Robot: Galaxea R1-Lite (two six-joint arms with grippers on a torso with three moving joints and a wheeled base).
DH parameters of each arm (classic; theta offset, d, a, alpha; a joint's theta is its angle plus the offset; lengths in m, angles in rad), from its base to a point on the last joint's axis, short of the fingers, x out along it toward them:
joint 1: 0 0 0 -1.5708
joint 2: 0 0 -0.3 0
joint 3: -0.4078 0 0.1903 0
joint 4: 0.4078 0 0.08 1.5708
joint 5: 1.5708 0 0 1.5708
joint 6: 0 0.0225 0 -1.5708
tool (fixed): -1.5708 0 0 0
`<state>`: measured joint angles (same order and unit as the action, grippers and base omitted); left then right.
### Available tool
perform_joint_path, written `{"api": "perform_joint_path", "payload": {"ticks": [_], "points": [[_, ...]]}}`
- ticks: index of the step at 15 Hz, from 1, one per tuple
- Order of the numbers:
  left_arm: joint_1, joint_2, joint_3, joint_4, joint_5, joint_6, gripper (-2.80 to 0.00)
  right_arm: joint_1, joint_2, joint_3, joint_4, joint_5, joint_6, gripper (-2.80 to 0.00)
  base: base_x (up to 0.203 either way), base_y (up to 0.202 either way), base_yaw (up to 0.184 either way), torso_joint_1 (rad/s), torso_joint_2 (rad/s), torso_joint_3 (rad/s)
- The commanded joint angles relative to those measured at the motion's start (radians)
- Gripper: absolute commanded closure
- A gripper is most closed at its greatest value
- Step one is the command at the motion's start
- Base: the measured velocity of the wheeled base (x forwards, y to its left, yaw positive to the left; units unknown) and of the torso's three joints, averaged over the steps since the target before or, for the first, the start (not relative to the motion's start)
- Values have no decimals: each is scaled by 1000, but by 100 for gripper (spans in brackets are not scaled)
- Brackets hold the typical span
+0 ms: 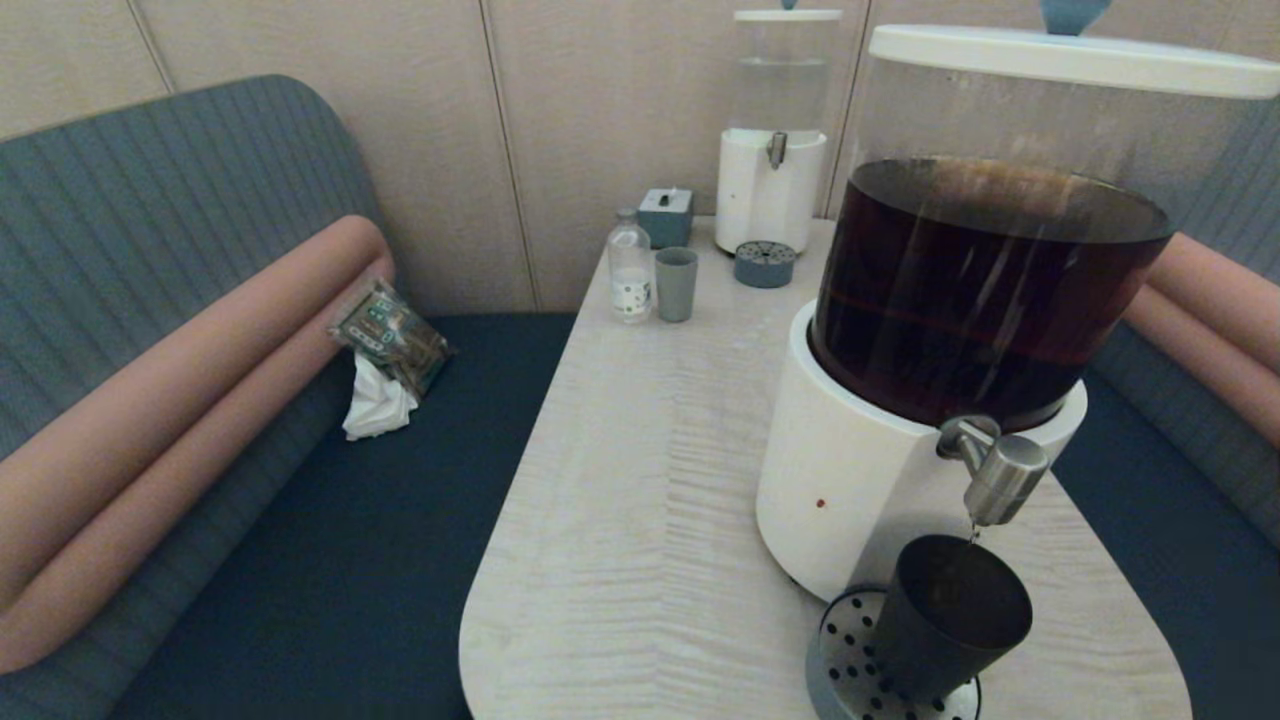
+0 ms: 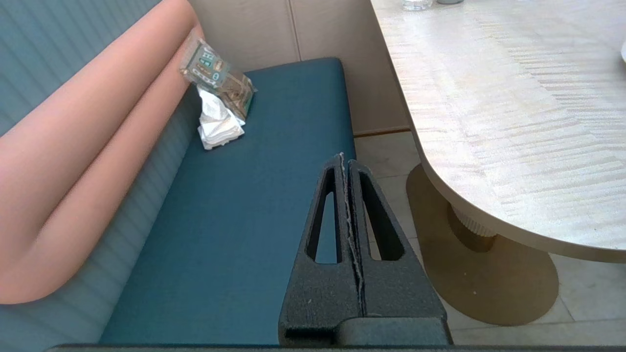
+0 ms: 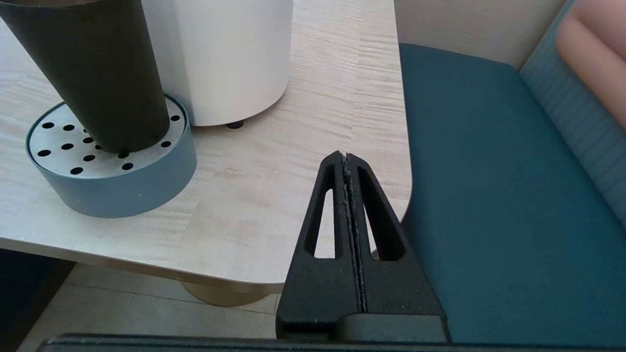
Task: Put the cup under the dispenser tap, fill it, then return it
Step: Turn off the faucet
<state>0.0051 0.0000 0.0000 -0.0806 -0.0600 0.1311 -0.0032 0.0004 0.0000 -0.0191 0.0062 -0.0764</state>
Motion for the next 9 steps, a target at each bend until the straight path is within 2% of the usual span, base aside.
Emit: {"api": "perform_joint_path", "payload": {"ticks": [1,3,9], "points": [[0,2,40,-1,-1,1,0,0,1,9,-1,0,0,0,0,0,0,0,0,0],[1,1,40,-1,-1,18,0,0,1,9,-1,0,0,0,0,0,0,0,0,0],[0,1,40,-1,1,-6,0,0,1,9,-1,0,0,0,0,0,0,0,0,0]]}}
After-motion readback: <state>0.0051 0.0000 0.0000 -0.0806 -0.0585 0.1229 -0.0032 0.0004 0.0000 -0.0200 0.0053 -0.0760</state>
